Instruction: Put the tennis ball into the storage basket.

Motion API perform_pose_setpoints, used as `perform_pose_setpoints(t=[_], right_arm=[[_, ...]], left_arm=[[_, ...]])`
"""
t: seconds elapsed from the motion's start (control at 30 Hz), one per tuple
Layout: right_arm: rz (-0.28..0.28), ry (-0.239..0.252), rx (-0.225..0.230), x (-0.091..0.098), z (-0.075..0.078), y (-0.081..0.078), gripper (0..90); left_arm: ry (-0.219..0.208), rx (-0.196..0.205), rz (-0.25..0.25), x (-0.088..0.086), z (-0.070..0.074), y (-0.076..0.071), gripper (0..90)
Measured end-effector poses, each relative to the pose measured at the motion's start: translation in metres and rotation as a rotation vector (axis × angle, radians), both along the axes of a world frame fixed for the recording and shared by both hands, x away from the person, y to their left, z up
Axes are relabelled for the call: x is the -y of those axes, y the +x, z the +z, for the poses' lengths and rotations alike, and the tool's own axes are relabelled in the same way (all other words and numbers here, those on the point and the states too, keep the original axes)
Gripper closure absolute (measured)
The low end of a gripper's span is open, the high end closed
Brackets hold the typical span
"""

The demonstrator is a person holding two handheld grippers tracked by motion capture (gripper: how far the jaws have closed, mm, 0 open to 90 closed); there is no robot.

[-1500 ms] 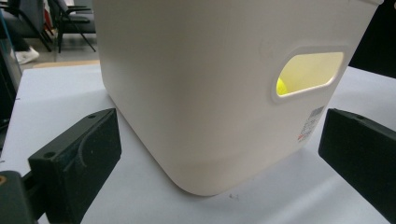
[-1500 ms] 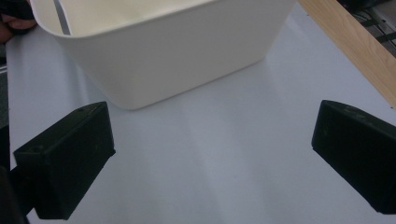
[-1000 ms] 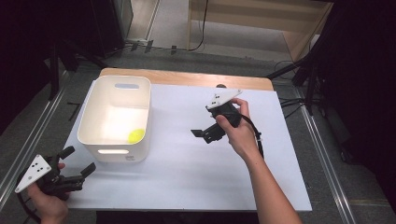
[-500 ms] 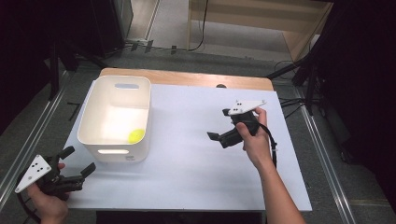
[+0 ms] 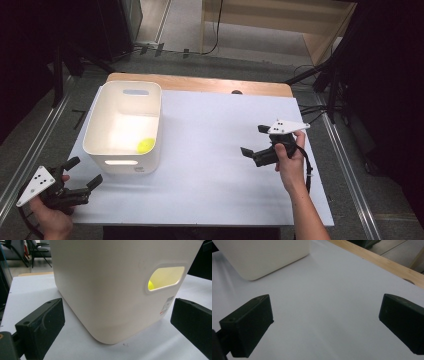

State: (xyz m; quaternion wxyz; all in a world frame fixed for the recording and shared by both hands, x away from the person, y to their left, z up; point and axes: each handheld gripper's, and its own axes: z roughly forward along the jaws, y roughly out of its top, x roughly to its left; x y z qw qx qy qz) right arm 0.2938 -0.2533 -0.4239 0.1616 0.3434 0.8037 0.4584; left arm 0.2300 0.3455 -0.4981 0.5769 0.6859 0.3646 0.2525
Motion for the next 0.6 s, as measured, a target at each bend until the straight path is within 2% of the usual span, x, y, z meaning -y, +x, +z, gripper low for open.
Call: perform_pose_setpoints(t=[0.37,0.6], right_arm=[[-0.055,0.058,0.012,0.032,-0.029,-0.022,0.0],[-0.101,0.087,0.005,0.048,-0.049,-0.035,0.0]], left_arm=[[0.003,-0.001,0.003,0.000,0.000,0.000,0.0],[0.003,-0.002,0.004,0.001,0.000,-0.001,0.0]])
